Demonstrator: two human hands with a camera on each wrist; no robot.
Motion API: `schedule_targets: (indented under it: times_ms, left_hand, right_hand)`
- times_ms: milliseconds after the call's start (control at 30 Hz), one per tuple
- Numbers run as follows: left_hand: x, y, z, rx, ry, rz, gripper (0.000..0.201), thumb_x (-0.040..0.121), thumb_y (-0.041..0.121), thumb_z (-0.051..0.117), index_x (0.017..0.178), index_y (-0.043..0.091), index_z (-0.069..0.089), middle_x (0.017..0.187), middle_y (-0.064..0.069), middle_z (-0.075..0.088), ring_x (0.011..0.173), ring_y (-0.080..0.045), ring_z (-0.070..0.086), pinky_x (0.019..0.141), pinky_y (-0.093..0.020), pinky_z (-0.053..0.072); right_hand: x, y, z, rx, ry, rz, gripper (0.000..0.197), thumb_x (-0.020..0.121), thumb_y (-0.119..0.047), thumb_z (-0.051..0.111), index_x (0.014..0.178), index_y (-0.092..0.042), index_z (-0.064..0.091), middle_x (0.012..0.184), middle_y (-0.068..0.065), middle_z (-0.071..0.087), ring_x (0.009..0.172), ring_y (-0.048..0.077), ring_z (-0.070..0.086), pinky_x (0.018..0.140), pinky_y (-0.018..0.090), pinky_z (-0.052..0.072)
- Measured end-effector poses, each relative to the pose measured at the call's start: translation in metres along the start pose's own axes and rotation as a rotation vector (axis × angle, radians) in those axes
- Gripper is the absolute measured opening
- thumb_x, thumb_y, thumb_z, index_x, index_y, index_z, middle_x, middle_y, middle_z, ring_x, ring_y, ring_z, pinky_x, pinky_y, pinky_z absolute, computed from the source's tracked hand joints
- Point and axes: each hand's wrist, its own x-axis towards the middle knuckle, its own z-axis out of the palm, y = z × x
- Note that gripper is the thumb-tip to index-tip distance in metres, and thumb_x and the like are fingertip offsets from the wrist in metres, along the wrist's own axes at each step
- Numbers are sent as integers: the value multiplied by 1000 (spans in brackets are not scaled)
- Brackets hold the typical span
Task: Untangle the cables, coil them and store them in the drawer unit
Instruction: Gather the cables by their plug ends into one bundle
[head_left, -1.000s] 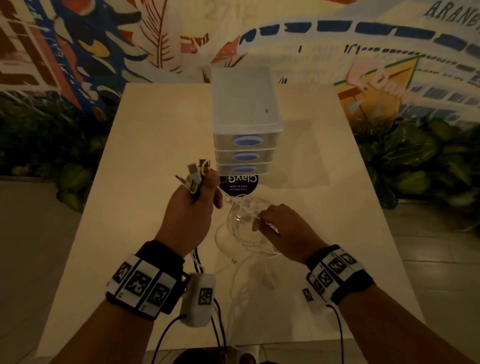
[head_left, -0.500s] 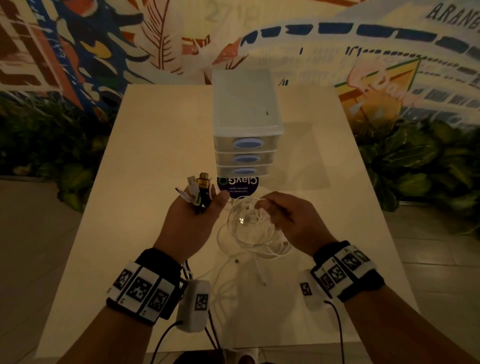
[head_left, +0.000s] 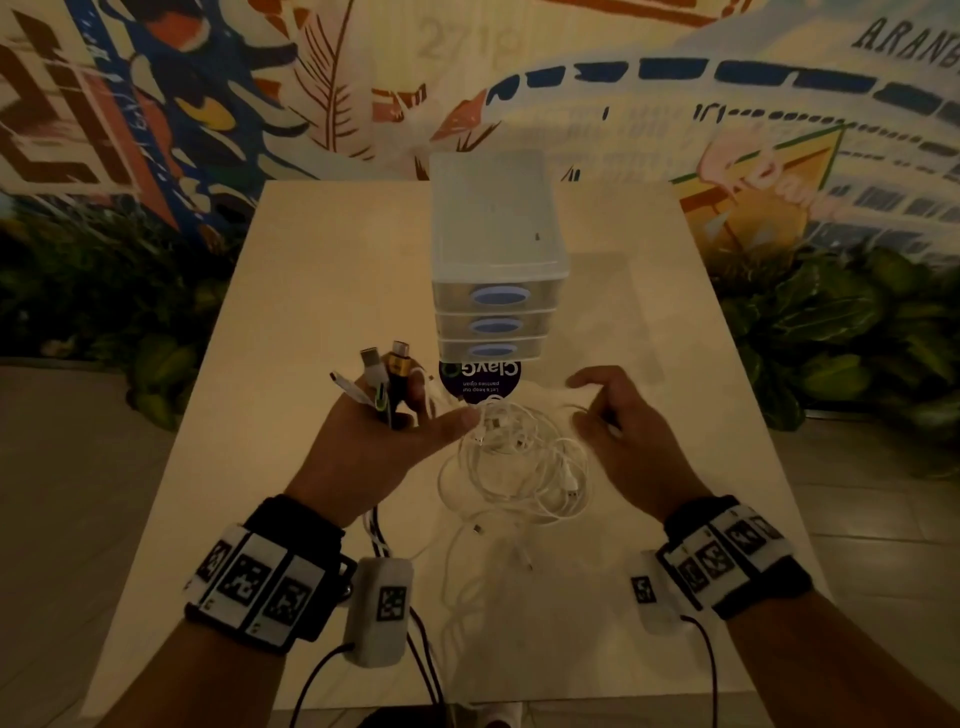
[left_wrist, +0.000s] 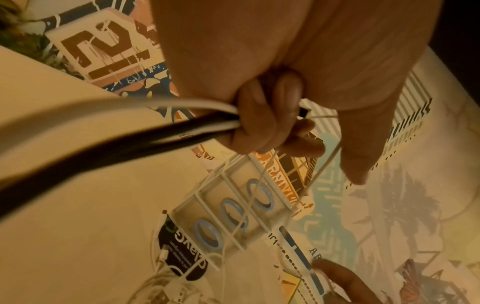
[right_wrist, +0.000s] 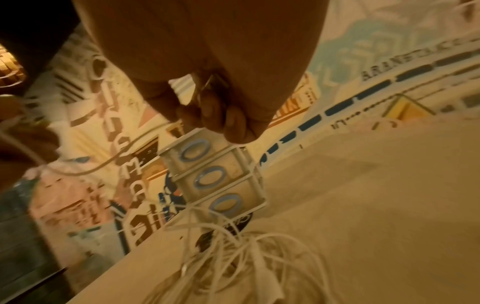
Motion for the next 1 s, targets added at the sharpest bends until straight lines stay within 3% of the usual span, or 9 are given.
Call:
schedule_targets:
  times_ms: [100, 167, 267, 433, 567, 667, 767, 867, 1000]
  left_hand:
    - [-3, 5, 6, -91, -202, -29, 36, 85, 16, 78, 92, -3, 48, 74, 5, 54, 68, -14, 50, 75, -17, 46]
    - [-3, 8, 10, -270, -303, -82, 73, 79, 35, 86, 112, -17, 46, 84, -8, 52, 83, -24, 46, 92, -30, 44]
    - [-6, 13, 11, -278, -297, -30, 103, 65, 55, 89, 118, -21, 44, 90, -31, 48, 88, -30, 49, 95, -38, 45]
    - [-12, 17, -4, -33, -109, 139, 50, 73, 44, 85, 100, 12, 57, 76, -18, 54, 69, -46, 51, 68, -24, 49]
    - [-10, 10, -13, 67, -50, 154, 55, 69, 36, 89, 114, 25, 59, 82, -7, 59, 67, -53, 48, 65, -31, 47]
    - [-9, 8, -10, 81, -77, 126, 60, 66, 37, 91, 118, 32, 60, 86, -9, 59, 57, -43, 41, 60, -42, 45]
    - [-6, 4, -4, 109, -55, 109, 57, 69, 35, 85, 121, 29, 61, 82, -7, 59, 48, -13, 38, 57, -26, 42]
    - [-4, 5, 5, 71, -25, 121, 50, 79, 37, 77, 125, 26, 61, 78, 1, 61, 54, -31, 44, 62, -25, 44]
    - [-2, 12, 14, -25, -90, 159, 25, 94, -7, 61, 118, -2, 59, 77, 22, 68, 65, 2, 63, 70, -9, 47]
  right_hand:
    - [7, -9, 27, -122, -197, -99, 49, 92, -37, 70, 134, -40, 46, 68, -11, 49, 57, 5, 45, 58, 27, 40]
    - [18, -11, 48, -232, -282, -90, 45, 93, -41, 67, 134, -38, 50, 87, -25, 59, 73, -3, 53, 72, 21, 42]
    - [33, -9, 63, -348, -317, -34, 30, 99, -33, 56, 128, -26, 61, 120, -5, 66, 104, 13, 60, 84, 26, 40]
    - [45, -6, 49, -180, -93, -120, 36, 93, -34, 43, 111, -19, 70, 108, 1, 68, 90, 13, 59, 83, 30, 47]
    - [54, -12, 29, -146, 30, -233, 50, 89, -41, 38, 114, -15, 72, 101, -13, 57, 90, 4, 54, 80, 14, 39]
    - [56, -21, 21, -187, 58, -299, 35, 96, -38, 45, 105, -22, 75, 96, -15, 49, 86, -1, 50, 77, 6, 38]
    - [54, -30, 18, -184, 24, -372, 17, 99, -25, 56, 104, -27, 72, 106, -9, 60, 96, 9, 62, 82, 22, 51]
    - [49, -44, 21, -245, -82, -457, 26, 96, -28, 51, 110, -26, 73, 107, -20, 56, 97, 8, 61, 79, 22, 49]
    - [44, -54, 34, -273, -152, -529, 26, 94, -34, 49, 106, -24, 70, 99, -6, 61, 89, 18, 62, 70, 33, 51]
